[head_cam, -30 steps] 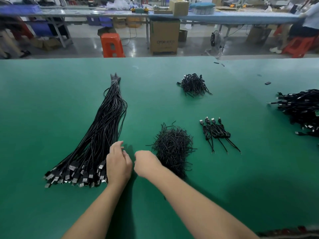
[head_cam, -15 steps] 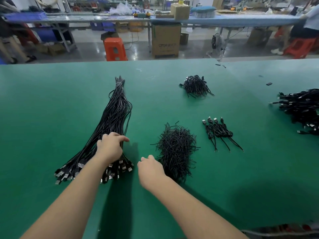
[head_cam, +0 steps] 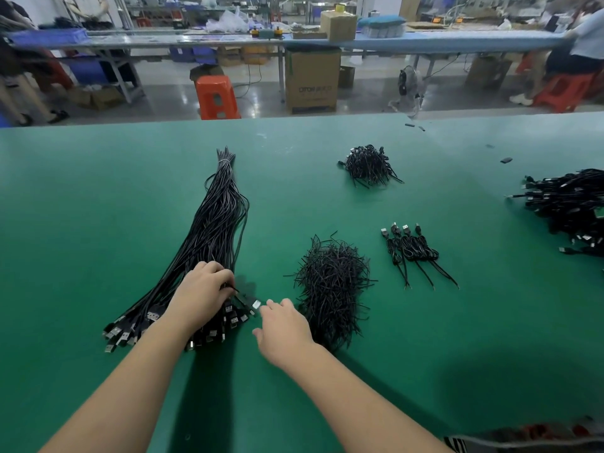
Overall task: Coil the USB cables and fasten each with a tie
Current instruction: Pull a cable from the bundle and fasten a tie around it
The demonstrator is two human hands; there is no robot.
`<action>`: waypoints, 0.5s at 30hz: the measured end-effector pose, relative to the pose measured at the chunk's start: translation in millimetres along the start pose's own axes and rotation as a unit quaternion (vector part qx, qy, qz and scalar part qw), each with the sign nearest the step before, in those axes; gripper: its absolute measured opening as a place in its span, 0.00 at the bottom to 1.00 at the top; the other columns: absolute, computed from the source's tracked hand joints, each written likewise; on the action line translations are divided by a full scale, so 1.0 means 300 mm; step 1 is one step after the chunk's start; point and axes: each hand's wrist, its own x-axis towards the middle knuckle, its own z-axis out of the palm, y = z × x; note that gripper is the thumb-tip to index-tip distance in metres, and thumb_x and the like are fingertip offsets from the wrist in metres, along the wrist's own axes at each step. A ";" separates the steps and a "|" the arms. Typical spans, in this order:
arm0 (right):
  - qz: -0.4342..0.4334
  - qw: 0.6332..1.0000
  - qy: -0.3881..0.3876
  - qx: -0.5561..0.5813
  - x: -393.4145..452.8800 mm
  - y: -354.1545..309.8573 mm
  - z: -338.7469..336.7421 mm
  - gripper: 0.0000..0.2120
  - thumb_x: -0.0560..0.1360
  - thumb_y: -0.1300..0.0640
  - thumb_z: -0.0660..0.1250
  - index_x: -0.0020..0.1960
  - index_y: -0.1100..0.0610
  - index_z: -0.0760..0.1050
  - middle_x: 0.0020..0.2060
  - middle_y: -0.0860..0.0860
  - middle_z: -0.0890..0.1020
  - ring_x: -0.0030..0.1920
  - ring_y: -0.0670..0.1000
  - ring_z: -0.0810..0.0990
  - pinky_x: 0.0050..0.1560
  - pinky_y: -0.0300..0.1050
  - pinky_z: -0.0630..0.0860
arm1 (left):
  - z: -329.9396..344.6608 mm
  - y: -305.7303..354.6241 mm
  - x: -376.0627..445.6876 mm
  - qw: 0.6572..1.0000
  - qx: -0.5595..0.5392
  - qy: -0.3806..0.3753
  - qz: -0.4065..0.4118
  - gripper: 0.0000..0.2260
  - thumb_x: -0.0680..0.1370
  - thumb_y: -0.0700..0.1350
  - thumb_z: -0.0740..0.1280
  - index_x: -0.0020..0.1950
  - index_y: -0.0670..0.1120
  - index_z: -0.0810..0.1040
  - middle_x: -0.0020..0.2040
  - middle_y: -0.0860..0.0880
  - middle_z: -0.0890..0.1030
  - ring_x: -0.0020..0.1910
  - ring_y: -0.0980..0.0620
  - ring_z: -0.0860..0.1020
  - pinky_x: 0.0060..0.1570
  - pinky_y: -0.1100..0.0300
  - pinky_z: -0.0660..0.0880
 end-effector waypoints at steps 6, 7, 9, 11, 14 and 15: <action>0.087 0.976 0.087 0.179 -0.005 0.005 -0.025 0.29 0.81 0.39 0.61 0.74 0.56 0.64 0.57 0.53 0.83 0.58 0.57 0.80 0.51 0.50 0.75 | -0.033 0.065 -0.002 0.995 0.036 0.038 0.087 0.05 0.77 0.48 0.73 0.46 0.47 0.84 0.44 0.52 0.83 0.48 0.46 0.79 0.47 0.51 0.73; 0.100 0.958 0.106 0.246 -0.004 0.009 -0.030 0.28 0.80 0.40 0.63 0.73 0.55 0.65 0.56 0.51 0.84 0.56 0.55 0.81 0.52 0.49 0.75 | -0.035 0.079 -0.005 0.993 0.037 0.051 0.102 0.05 0.76 0.47 0.74 0.44 0.47 0.83 0.41 0.52 0.83 0.46 0.46 0.80 0.45 0.51 0.74; 0.103 0.895 0.142 0.410 -0.004 0.013 -0.048 0.17 0.80 0.47 0.66 0.64 0.54 0.73 0.48 0.51 0.86 0.46 0.50 0.83 0.52 0.50 0.79 | -0.035 0.110 -0.012 0.989 0.026 0.072 0.130 0.05 0.74 0.45 0.75 0.41 0.46 0.82 0.38 0.51 0.82 0.42 0.45 0.81 0.43 0.52 0.75; 0.091 0.830 0.173 0.523 -0.004 0.019 -0.074 0.03 0.82 0.55 0.65 0.52 0.52 0.77 0.43 0.53 0.85 0.36 0.46 0.80 0.44 0.49 0.83 | -0.031 0.138 -0.017 0.984 0.016 0.088 0.154 0.05 0.74 0.46 0.73 0.41 0.46 0.81 0.37 0.51 0.82 0.40 0.45 0.81 0.42 0.52 0.76; 0.074 0.797 0.194 0.568 -0.001 0.034 -0.120 0.08 0.82 0.58 0.64 0.47 0.52 0.80 0.41 0.49 0.83 0.33 0.41 0.79 0.37 0.38 0.79 | -0.030 0.175 -0.022 0.983 -0.018 0.119 0.140 0.05 0.76 0.46 0.70 0.43 0.45 0.81 0.40 0.50 0.82 0.41 0.45 0.81 0.45 0.52 0.74; 0.066 0.793 0.190 0.574 -0.004 0.036 -0.137 0.08 0.82 0.57 0.65 0.47 0.52 0.81 0.40 0.47 0.83 0.36 0.41 0.80 0.39 0.36 0.78 | -0.032 0.183 -0.022 0.982 -0.043 0.131 0.127 0.04 0.76 0.44 0.70 0.45 0.45 0.80 0.43 0.50 0.83 0.43 0.46 0.81 0.47 0.54 0.73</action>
